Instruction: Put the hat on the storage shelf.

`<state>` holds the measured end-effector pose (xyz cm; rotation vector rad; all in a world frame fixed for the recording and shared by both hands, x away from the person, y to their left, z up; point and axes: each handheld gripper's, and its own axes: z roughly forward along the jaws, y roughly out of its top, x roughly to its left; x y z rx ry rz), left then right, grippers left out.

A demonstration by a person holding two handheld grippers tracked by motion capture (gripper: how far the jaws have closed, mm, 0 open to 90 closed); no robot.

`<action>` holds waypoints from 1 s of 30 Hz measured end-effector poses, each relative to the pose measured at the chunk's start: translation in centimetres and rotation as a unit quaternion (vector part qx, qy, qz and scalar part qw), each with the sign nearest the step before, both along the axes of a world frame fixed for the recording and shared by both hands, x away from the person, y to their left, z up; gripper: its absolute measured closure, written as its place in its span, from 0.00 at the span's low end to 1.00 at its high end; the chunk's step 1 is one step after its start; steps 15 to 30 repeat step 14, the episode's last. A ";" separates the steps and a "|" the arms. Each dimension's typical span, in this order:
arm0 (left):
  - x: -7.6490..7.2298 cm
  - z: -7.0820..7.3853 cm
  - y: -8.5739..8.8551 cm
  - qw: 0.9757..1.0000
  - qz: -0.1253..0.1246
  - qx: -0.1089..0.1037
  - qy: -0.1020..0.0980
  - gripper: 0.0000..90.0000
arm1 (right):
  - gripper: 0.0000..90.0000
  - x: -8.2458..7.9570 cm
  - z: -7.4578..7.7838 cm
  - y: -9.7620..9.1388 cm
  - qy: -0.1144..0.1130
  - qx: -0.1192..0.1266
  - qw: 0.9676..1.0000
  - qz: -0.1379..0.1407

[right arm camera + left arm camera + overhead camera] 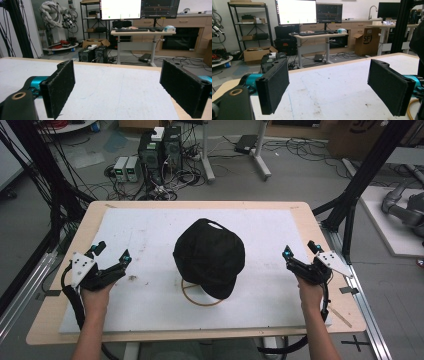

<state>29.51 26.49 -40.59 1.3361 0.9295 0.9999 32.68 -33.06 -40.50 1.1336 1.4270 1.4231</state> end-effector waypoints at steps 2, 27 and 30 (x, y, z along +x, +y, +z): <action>0.0 0.0 0.0 1.000 0.000 0.000 0.001 0.20 | 0.14 0.0 0.0 0.0 0.001 0.002 1.000 0.001; -0.1 0.0 0.0 1.000 0.003 -0.001 0.002 0.20 | 0.14 0.0 -0.1 0.1 0.002 0.000 1.000 0.006; -0.1 0.0 0.0 1.000 0.003 -0.001 0.002 0.20 | 0.14 0.0 -0.1 0.1 0.002 0.000 1.000 0.006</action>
